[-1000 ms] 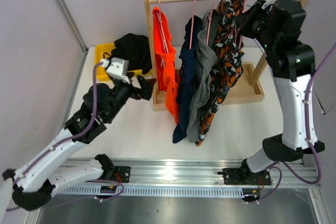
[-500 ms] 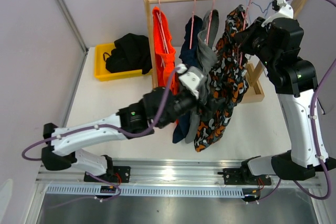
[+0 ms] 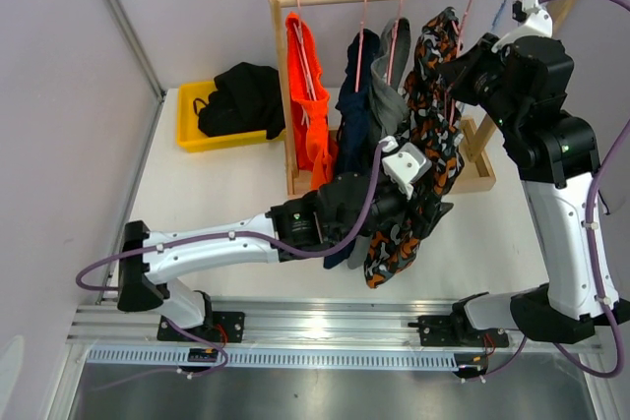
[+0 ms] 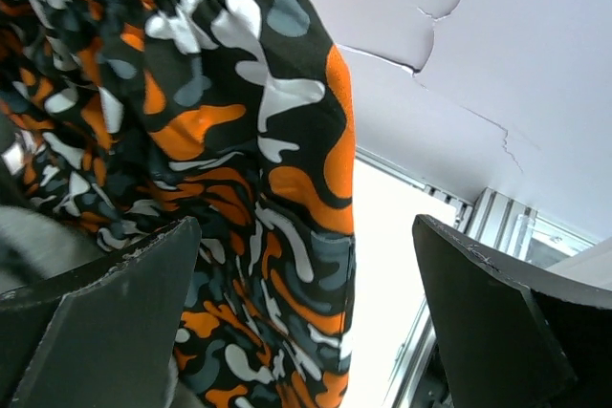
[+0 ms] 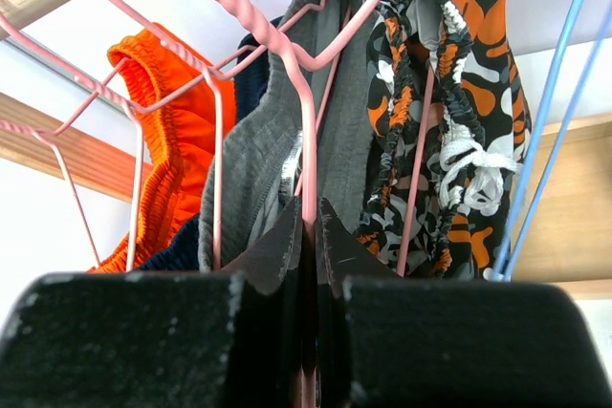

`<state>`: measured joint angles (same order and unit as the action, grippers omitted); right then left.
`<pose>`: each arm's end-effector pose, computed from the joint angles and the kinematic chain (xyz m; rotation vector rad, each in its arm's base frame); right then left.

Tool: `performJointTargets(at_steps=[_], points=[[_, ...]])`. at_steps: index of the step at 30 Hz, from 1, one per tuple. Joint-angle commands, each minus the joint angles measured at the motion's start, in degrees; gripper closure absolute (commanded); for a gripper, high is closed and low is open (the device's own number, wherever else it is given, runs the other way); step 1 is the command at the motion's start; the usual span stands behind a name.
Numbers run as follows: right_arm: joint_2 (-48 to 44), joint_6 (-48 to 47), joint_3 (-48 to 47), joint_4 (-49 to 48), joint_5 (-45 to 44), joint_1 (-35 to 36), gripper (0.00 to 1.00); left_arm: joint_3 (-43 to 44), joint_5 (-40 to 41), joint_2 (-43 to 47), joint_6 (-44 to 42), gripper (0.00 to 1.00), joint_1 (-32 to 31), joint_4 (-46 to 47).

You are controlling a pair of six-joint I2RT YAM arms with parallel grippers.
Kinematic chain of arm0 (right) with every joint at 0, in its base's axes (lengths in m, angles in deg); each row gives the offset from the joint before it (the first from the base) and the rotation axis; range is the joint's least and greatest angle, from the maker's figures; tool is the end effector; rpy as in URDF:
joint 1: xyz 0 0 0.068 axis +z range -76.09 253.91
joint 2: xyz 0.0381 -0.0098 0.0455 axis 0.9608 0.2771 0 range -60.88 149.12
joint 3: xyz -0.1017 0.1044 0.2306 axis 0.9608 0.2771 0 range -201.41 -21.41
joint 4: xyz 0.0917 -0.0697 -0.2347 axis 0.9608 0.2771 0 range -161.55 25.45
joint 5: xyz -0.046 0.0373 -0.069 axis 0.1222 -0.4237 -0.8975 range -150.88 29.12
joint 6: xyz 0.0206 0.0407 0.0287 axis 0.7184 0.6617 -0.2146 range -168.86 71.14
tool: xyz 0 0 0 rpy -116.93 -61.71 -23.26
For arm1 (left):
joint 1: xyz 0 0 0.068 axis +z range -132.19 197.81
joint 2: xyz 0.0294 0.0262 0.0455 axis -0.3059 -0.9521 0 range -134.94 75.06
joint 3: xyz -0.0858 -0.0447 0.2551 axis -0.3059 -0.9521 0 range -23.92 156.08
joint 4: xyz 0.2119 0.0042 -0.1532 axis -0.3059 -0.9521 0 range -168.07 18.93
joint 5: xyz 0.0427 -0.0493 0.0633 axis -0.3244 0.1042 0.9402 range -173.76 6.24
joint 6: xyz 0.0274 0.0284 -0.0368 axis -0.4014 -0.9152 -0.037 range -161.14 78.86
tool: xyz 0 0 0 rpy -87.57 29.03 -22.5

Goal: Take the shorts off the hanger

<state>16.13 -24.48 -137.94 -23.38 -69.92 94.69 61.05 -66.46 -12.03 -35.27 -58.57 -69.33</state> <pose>0.2070 0.0726 0.5565 0.1725 1.7317 0.4465 0.0956 -0.3490 0.4273 0.7396 1.4726 -0.8777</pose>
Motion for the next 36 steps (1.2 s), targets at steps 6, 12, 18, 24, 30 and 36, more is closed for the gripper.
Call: performJointTargets(at_steps=[6,12,18,24,30,36], points=[[-3.53,0.58,-1.24,-2.28,0.07,0.32,1.0,3.1,2.03,-4.66,0.11,0.37,-0.17,7.57],[-4.06,-0.21,-0.54,-1.93,-1.07,0.32,1.0,-0.4,4.76,-2.48,0.9,1.0,-0.96,10.56],[-3.36,-1.0,-0.01,-2.98,-2.12,0.06,1.0,-10.22,9.76,3.5,0.37,1.0,-8.58,11.97],[-1.34,-1.88,-0.98,-3.16,-1.69,-1.96,1.0,-20.8,17.94,5.7,4.22,1.0,-19.76,14.08],[-2.47,-0.22,-0.19,-0.45,-0.28,-2.49,1.0,-19.24,21.54,3.95,3.47,1.0,-19.86,12.86],[-8.62,4.62,6.04,7.89,5.85,-2.41,1.0,-5.72,19.98,-0.18,-0.5,1.0,-10.12,8.02]])
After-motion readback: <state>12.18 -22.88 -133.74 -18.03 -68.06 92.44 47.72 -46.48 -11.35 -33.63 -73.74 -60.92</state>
